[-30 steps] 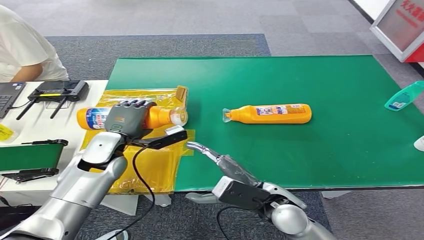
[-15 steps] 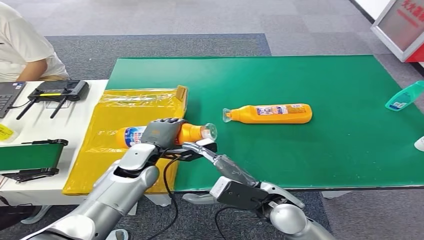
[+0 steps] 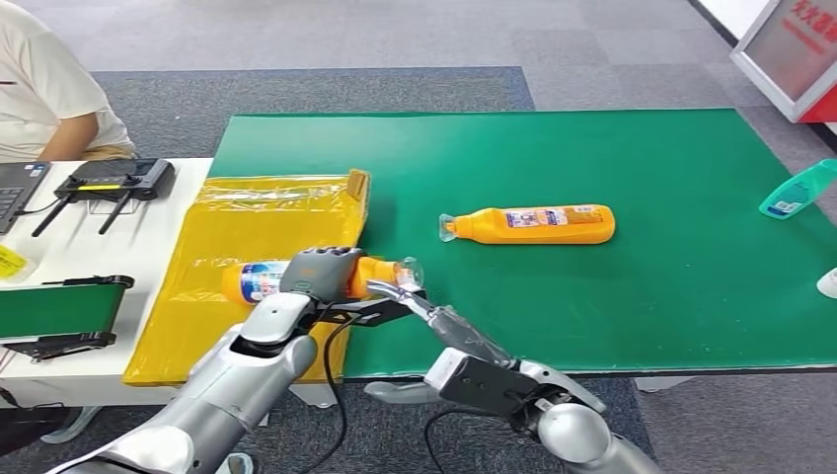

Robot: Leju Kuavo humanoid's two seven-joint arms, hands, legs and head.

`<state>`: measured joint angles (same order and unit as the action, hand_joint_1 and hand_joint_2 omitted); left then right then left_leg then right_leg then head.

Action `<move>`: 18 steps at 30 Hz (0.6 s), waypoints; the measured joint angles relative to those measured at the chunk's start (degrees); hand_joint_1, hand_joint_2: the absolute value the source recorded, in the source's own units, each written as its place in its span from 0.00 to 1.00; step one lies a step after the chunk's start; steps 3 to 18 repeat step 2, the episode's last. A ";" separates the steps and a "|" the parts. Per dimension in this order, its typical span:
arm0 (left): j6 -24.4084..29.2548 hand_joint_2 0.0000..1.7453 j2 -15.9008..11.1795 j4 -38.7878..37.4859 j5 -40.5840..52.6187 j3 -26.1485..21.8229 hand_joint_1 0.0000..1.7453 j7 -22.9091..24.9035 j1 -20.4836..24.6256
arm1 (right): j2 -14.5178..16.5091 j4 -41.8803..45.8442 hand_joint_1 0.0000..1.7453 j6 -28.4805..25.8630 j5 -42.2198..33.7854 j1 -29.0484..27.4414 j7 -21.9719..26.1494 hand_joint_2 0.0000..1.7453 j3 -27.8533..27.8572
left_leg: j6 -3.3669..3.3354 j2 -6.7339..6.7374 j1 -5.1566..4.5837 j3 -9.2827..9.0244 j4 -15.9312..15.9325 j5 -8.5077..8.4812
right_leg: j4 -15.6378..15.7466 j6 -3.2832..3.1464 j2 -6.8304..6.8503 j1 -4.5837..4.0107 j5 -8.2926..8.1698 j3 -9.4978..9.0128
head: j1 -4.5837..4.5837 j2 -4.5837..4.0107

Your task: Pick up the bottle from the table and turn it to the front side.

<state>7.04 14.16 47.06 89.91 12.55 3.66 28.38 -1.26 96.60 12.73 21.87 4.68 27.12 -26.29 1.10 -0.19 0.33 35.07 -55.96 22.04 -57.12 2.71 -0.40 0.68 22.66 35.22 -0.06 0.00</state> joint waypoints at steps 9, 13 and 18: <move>-0.02 1.00 -0.13 -0.19 0.07 -0.23 1.00 1.89 0.03 | 0.10 0.01 0.00 0.11 0.03 -0.20 0.02 1.00 0.16 | 0.00 0.00 0.00 0.00 0.00 0.00 | 0.00 0.00 0.00 0.00 0.00 0.00 | 0.00 0.00; -0.02 1.00 -0.13 -0.19 0.07 -0.23 1.00 1.89 0.03 | 0.10 0.01 0.00 0.11 0.03 -0.20 0.02 1.00 0.16 | 0.00 0.00 0.00 0.00 0.00 0.00 | 0.00 0.00 0.00 0.00 0.00 0.00 | 0.00 0.00; -0.02 1.00 -0.13 -0.19 0.07 -0.23 1.00 1.89 0.03 | 0.10 0.01 0.00 0.11 0.03 -0.20 0.02 1.00 0.16 | 0.00 0.00 0.00 0.00 0.00 0.00 | 0.00 0.00 0.00 0.00 0.00 0.00 | 0.00 0.00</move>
